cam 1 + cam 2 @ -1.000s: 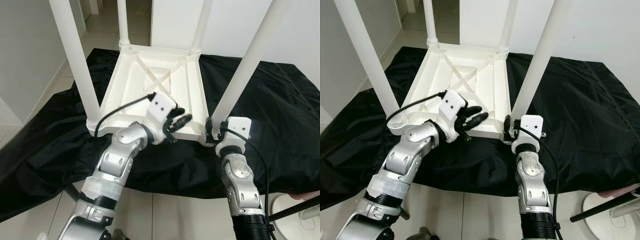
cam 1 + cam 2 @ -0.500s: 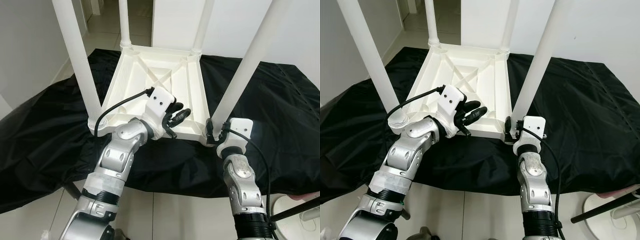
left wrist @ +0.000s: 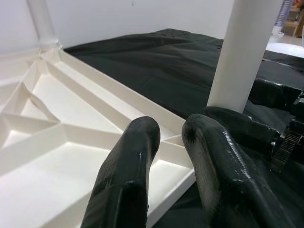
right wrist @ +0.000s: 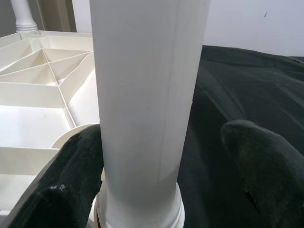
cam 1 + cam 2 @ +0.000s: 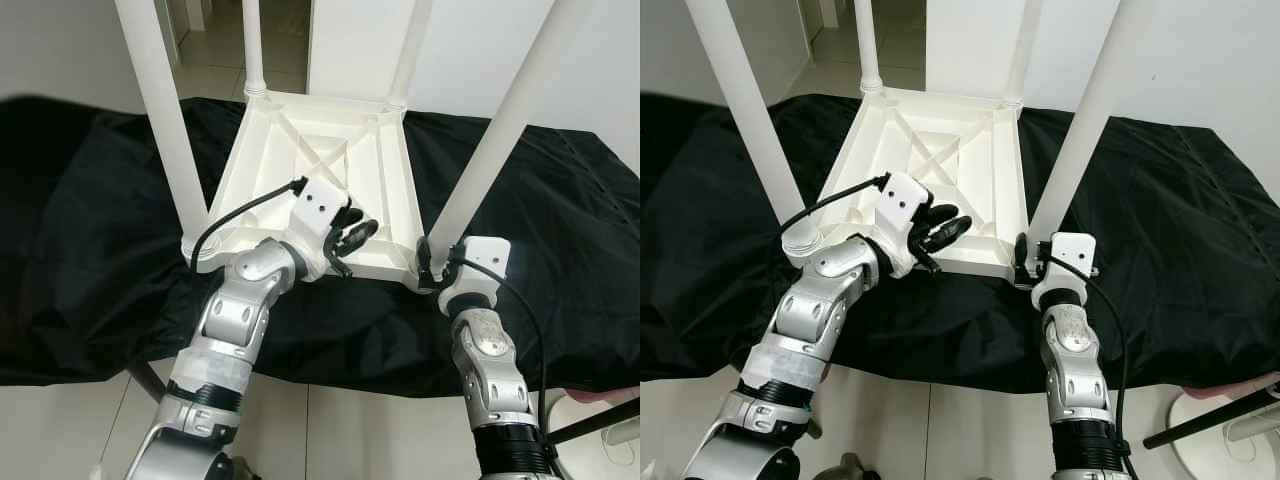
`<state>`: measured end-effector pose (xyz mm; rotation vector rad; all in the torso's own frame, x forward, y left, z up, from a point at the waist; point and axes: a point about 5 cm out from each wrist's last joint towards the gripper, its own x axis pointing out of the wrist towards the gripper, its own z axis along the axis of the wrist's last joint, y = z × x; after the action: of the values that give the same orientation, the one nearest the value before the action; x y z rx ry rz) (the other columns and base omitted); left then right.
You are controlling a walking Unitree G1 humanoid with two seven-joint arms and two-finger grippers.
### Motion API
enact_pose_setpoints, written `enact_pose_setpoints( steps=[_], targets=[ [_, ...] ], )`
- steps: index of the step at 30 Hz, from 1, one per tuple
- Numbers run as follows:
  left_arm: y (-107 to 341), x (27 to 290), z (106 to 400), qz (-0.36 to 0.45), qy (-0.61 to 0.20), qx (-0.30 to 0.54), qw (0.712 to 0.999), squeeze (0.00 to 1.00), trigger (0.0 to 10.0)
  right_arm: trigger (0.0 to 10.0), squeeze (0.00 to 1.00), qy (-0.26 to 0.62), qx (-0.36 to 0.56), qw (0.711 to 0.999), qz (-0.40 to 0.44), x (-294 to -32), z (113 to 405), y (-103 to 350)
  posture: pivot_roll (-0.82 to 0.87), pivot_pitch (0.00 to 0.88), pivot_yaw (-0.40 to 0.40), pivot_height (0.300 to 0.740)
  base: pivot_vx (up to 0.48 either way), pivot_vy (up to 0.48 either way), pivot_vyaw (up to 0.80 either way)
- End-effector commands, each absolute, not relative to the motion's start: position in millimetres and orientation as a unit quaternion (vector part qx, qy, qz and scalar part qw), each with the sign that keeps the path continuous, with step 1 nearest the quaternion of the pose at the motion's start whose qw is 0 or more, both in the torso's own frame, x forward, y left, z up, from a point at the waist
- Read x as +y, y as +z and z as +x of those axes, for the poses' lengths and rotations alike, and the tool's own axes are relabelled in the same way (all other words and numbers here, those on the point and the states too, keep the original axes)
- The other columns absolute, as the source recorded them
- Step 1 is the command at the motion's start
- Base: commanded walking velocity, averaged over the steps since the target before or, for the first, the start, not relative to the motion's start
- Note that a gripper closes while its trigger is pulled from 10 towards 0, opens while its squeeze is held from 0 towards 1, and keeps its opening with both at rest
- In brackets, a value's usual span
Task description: Building children table
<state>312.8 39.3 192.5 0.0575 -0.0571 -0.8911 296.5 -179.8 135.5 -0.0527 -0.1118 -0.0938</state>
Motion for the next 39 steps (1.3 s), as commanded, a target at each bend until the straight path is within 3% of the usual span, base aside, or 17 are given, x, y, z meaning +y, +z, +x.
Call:
enact_pose_setpoints(
  steps=[1,13,22,27,34,39],
  targets=[
    [192,48,319,0.018,-0.321,-0.02,0.947,0.0,10.0,10.0,0.0,-0.051,-0.053,0.997,-0.033,-183,294,133,0.0,0.015,-0.008,0.74,0.0,0.0,0.0],
    [199,67,325,-0.024,-0.243,-0.025,0.97,0.0,10.0,10.0,0.0,-0.031,-0.068,0.997,-0.02,-179,296,139,0.0,0.015,-0.016,0.74,0.0,0.0,0.0],
    [189,62,308,-0.009,-0.263,-0.026,0.964,0.0,10.0,10.0,0.0,0.011,-0.093,0.996,-0.004,-165,302,152,0.01,0.012,-0.012,0.74,0.0,0.0,0.0],
    [187,59,292,-0.014,-0.31,-0.035,0.95,0.0,10.0,10.0,0.0,0.015,-0.089,0.996,-0.005,-165,302,150,0.02,0.011,-0.013,0.74,0.0,0.0,0.0],
    [176,52,256,0.02,-0.453,-0.048,0.89,0.0,10.0,10.0,0.0,0.016,-0.105,0.994,-0.006,-164,309,158,0.03,0.006,-0.014,0.74,0.0,0.0,0.0],
    [174,50,251,0.039,-0.471,-0.054,0.88,0.0,10.0,10.0,0.0,0.007,-0.125,0.992,0.006,-165,317,172,0.04,0.006,-0.016,0.74,0.0,0.0,0.0]
  ],
)
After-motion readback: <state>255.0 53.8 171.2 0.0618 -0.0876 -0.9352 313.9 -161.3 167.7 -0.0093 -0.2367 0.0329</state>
